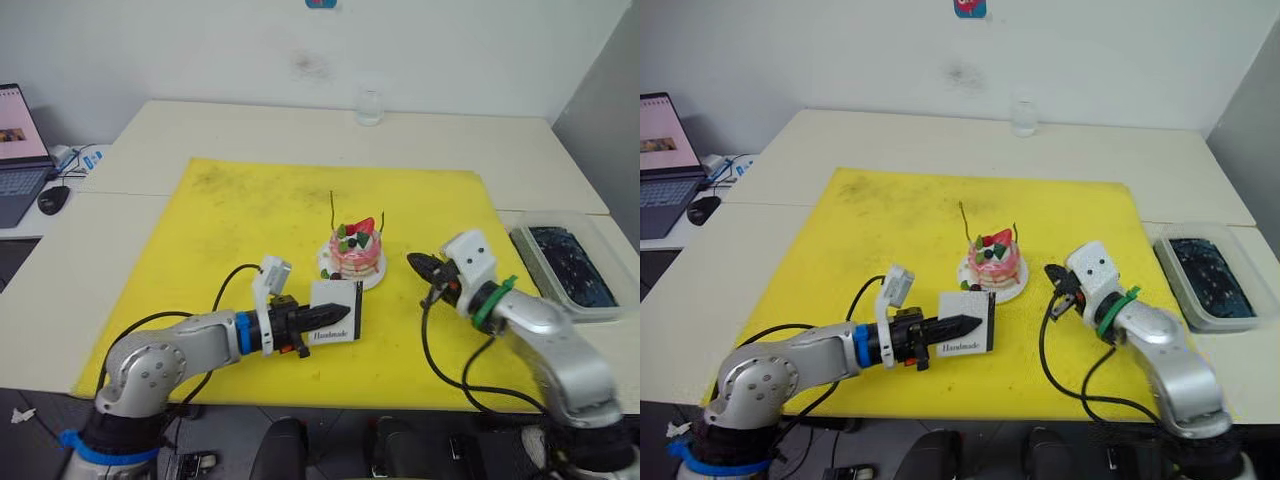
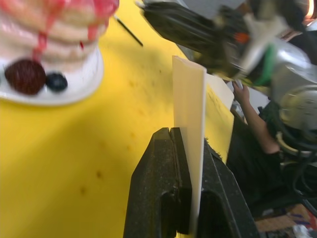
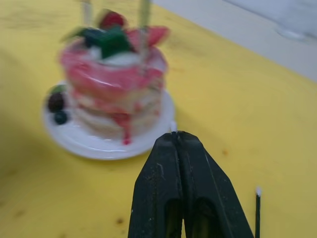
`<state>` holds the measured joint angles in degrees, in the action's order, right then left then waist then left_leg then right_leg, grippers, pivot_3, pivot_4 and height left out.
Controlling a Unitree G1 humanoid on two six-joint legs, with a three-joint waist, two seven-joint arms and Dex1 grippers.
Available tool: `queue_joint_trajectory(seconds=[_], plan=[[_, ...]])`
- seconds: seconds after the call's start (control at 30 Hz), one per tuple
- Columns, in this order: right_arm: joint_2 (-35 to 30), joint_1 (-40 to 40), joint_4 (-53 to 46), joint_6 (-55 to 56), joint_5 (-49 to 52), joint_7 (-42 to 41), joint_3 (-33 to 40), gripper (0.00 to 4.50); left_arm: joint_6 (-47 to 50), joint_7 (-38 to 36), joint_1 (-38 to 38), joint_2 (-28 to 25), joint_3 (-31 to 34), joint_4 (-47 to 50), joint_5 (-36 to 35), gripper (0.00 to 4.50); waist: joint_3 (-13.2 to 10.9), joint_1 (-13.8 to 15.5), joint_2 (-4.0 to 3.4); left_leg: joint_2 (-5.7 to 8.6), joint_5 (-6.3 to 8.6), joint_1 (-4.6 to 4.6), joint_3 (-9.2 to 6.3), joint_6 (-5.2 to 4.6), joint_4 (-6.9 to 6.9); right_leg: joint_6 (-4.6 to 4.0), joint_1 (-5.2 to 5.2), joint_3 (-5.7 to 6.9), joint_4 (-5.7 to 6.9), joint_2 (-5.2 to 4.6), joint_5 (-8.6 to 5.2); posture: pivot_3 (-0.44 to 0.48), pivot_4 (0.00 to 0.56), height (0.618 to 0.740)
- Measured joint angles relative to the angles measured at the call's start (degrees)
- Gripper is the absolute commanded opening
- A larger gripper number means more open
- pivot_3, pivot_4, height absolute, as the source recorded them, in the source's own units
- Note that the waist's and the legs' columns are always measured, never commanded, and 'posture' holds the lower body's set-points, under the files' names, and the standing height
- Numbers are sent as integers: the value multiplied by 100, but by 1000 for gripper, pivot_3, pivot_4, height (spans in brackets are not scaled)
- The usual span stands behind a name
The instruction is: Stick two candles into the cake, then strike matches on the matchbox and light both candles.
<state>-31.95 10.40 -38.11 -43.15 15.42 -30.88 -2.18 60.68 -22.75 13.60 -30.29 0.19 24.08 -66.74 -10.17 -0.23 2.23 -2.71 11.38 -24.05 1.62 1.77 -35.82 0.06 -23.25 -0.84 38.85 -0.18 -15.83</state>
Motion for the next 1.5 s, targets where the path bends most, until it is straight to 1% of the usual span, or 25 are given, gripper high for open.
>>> queue_joint_trajectory(seconds=[0.13, 0.23, 0.43, 0.63, 0.9, 1.27, 1.5], plan=[[-733, -103, -867, -515, 607, -581, 55, 74, 33, 163, 212, 293, -58, -108, 60, 0, 1, -11, 1, 1, 0, 3, 3, 0, 0, 0, 0, -2, 1, 3, 0, 0, 150, 740], [-1108, -58, -1216, -691, 838, -806, 23, 74, 140, 153, 251, 316, -99, -146, 46, 0, 1, -19, 1, 3, 0, 4, 2, 0, -1, 1, 0, -1, 2, 7, 0, 0, 150, 740], [-1113, 326, -1256, -722, 750, -681, -534, 74, 260, 67, 345, 319, -102, -185, 44, 0, 0, -18, 2, 3, 0, 2, 1, 0, -5, 3, 1, -2, 2, 9, 2, 0, 150, 740], [-1022, 546, -970, -571, 399, -474, -913, 74, 281, 60, 359, 358, -103, -186, 53, 0, 0, -11, 2, 3, 0, -2, 2, 0, -6, 5, 1, -4, -1, 8, 1, 0, 150, 740], [-1035, 552, -847, -347, 191, -433, -1021, 74, 268, 75, 316, 380, -100, -184, 156, 0, 0, -11, 2, 2, 0, 0, 0, 0, -6, 5, 1, -2, 0, 8, 1, 0, 150, 740], [-1042, 543, -712, -328, 101, -533, -1169, 74, 255, 84, 287, 515, -100, -179, 214, 0, 0, -11, 2, 2, 0, -1, 1, 0, -7, 5, 1, -3, 1, 7, 2, 0, 150, 740], [-1039, 556, -674, -331, 28, -523, -1270, 74, 233, 1, 281, 511, -126, -135, 412, 0, 0, -11, 2, 2, 0, -1, 1, 0, -7, 5, 1, -3, 1, 8, 2, 0, 150, 740]])
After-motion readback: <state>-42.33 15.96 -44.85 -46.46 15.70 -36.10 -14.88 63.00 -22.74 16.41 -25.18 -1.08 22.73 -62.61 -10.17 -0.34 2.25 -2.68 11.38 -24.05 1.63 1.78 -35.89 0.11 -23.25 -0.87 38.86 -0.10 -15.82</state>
